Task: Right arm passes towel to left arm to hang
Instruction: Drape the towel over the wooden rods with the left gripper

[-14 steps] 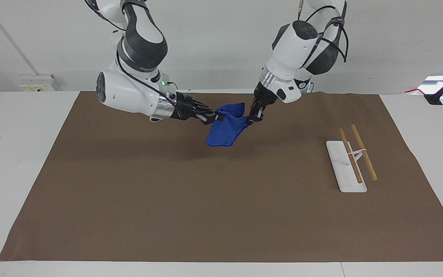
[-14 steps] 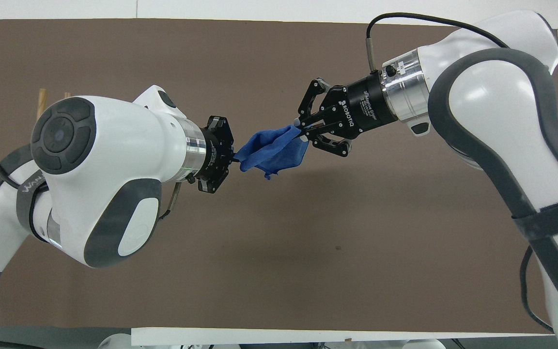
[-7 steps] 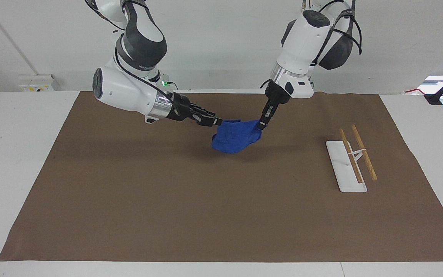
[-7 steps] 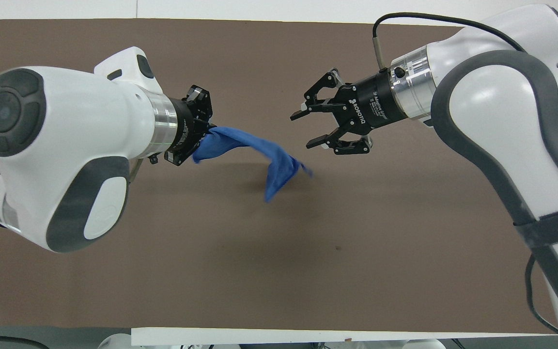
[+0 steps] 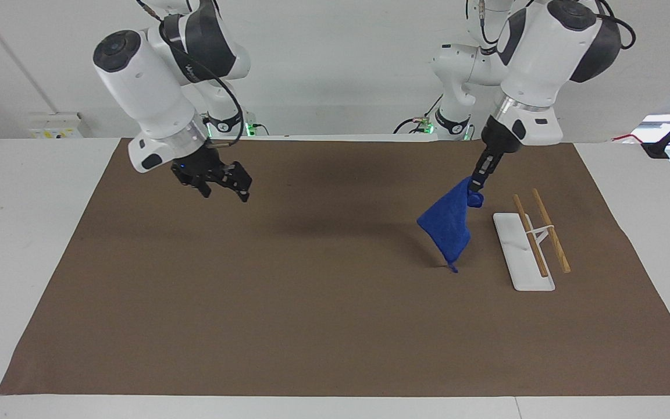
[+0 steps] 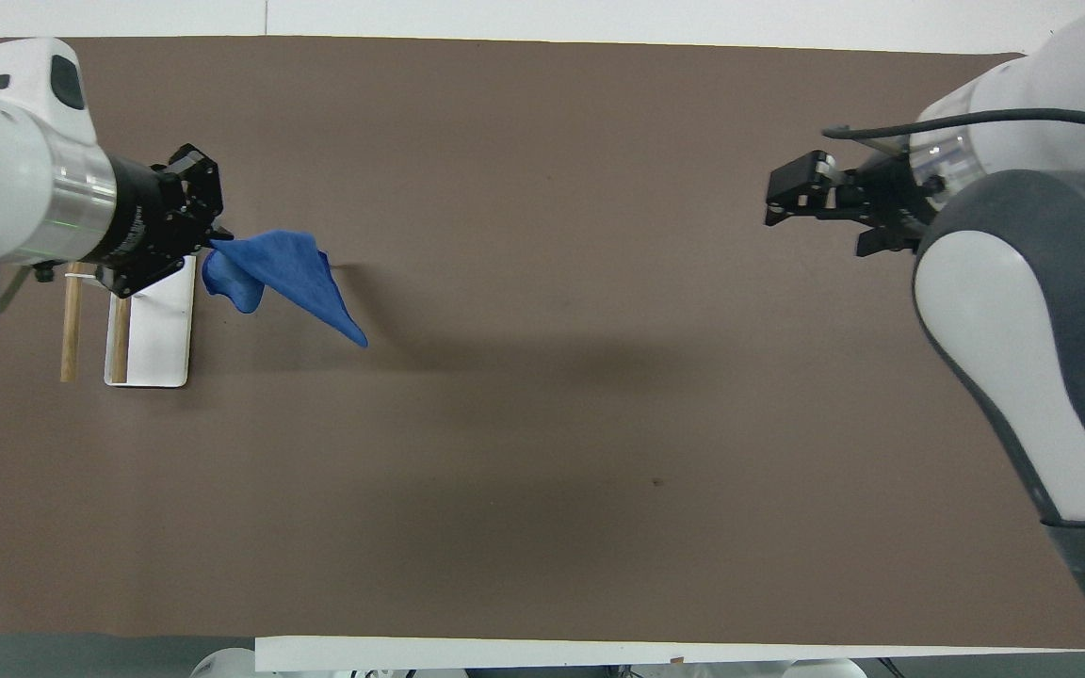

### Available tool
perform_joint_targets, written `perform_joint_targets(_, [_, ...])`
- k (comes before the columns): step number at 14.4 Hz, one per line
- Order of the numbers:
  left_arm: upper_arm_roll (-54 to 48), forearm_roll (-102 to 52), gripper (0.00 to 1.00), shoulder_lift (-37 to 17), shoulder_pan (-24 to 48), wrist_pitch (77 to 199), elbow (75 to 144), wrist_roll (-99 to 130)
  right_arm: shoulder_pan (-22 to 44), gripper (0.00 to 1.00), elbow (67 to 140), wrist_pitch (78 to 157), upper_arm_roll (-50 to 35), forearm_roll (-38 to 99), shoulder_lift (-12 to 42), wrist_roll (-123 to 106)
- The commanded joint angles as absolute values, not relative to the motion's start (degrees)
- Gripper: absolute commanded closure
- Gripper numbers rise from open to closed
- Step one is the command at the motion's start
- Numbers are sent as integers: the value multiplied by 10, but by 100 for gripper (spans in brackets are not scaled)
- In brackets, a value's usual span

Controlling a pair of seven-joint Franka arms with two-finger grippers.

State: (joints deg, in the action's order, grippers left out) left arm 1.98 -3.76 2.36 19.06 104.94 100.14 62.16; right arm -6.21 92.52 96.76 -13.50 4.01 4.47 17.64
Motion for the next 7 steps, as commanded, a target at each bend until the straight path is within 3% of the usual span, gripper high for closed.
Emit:
perform_joint_targets(1, [15,-30,100,30,136,1036,1009,550,-100,0,849,859,-140,-38,26,90])
perform_joint_targets(4, [15,-15,100,37,59,1078,1035,503,-137,0,764,760,-140,-66,25,0])
perform_joint_targets(7, [14,-10,100,38,-41,1169,1072,369,-155,0,794,769,-141,-64,11,-31])
